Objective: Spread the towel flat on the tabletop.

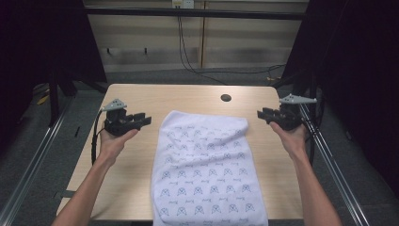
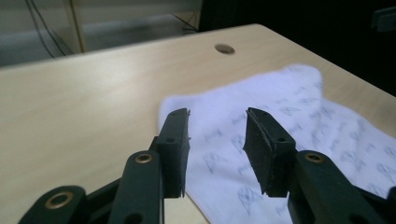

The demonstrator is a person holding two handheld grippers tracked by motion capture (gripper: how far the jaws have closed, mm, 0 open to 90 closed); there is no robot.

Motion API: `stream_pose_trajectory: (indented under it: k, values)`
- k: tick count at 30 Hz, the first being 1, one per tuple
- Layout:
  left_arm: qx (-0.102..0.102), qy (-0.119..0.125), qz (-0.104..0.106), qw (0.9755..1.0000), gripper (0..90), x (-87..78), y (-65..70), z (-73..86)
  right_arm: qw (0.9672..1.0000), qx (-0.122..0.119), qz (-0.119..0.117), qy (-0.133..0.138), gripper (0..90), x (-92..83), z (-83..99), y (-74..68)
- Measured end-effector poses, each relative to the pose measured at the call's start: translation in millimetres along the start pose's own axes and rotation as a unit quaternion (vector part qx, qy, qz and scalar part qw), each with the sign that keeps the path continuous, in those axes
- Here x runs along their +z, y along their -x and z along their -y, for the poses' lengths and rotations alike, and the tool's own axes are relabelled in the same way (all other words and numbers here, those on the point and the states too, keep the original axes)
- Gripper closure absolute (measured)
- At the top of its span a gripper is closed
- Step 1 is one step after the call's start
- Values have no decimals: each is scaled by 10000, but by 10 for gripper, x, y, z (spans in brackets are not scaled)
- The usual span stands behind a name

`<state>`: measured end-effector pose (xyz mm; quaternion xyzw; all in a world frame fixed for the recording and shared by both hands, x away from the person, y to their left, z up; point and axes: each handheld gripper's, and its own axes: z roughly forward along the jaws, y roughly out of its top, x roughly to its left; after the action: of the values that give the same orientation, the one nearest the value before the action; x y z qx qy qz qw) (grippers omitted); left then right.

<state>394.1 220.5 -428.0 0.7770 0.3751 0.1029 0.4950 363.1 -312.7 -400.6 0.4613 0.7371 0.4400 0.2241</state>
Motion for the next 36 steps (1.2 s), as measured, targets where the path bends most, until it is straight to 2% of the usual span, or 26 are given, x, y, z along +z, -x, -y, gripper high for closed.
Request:
stream_pose_trajectory:
  k: [2, 3, 4, 6, 7, 8, 9, 10, 11, 12, 14, 16, 18, 21, 22, 23, 24, 25, 26, 30, 33, 34, 36]
  values:
    - [16, -184, 172, 9997, 632, 53, 47, 146, 9997, 16, -225, -106, 618, -76, 214, -116]
    - [35, -277, 232, 9993, 642, 80, 83, 218, 9994, -5, -322, -97, 615, -102, 277, -158]
    - [59, -347, 299, 9989, 642, 106, 125, 290, 9994, -5, -322, -97, 615, -102, 277, -158]
    - [154, -564, 490, 9971, 697, 170, 221, 472, 9977, -45, -629, -258, 606, -149, 460, -289]
    - [135, -668, 564, 9961, 712, 198, 247, 524, 9968, -30, -721, -348, 606, -152, 506, -323]
    - [135, -668, 564, 9961, 724, 198, 247, 524, 9968, -30, -721, -348, 606, -152, 506, -323]
    - [253, -820, 562, 9947, 724, 231, 274, 570, 9958, -67, -804, -424, 611, -144, 570, -366]
    - [288, -896, 587, 9938, 742, 253, 288, 604, 9943, -88, -898, -559, 617, -124, 648, -418]
    - [315, -949, 615, 9931, 750, 272, 295, 637, 9930, -122, -970, -656, 624, -96, 712, -455]
    - [348, -997, 682, 9921, 762, 303, 299, 690, 9901, -185, -1088, -865, 633, -18, 840, -520]
    - [401, -1067, 671, 9912, 741, 340, 305, 721, 9874, -151, -1185, -1039, 641, 73, 946, -553]
    - [390, -1032, 622, 9919, 694, 374, 298, 712, 9843, -204, -1194, -1287, 633, 193, 1028, -583]
    - [405, -1028, 523, 9925, 672, 413, 289, 708, 9832, -259, -1164, -1382, 621, 273, 1066, -612]
    - [383, -1110, 530, 9917, 664, 445, 287, 724, 9833, -304, -1162, -1364, 620, 299, 1050, -623]
    - [479, -1110, 488, 9915, 664, 451, 300, 737, 9836, -351, -1138, -1353, 634, 314, 1045, -630]
    - [489, -1136, 461, 9913, 720, 450, 312, 737, 9850, -433, -1014, -1329, 702, 305, 1060, -646]
    - [487, -1151, 439, 9912, 720, 447, 314, 737, 9850, -433, -1014, -1329, 702, 305, 1060, -646]
    - [494, -1164, 410, 9911, 749, 438, 313, 743, 9853, -497, -930, -1346, 760, 296, 1061, -658]
    - [519, -1168, 419, 9909, 840, 423, 318, 758, 9851, -525, -827, -1416, 850, 261, 1068, -661]
    - [439, -1203, 499, 9905, 882, 377, 338, 788, 9857, -393, -860, -1397, 886, 173, 1127, -670]
    - [534, -1276, 507, 9891, 891, 338, 437, 814, 9846, -391, -896, -1450, 893, 16, 1209, -723]
    - [534, -1276, 507, 9891, 892, 338, 437, 814, 9842, -324, -931, -1474, 894, -12, 1225, -734]
    - [589, -1285, 588, 9882, 893, 326, 510, 838, 9833, -360, -1003, -1475, 894, -71, 1261, -757]
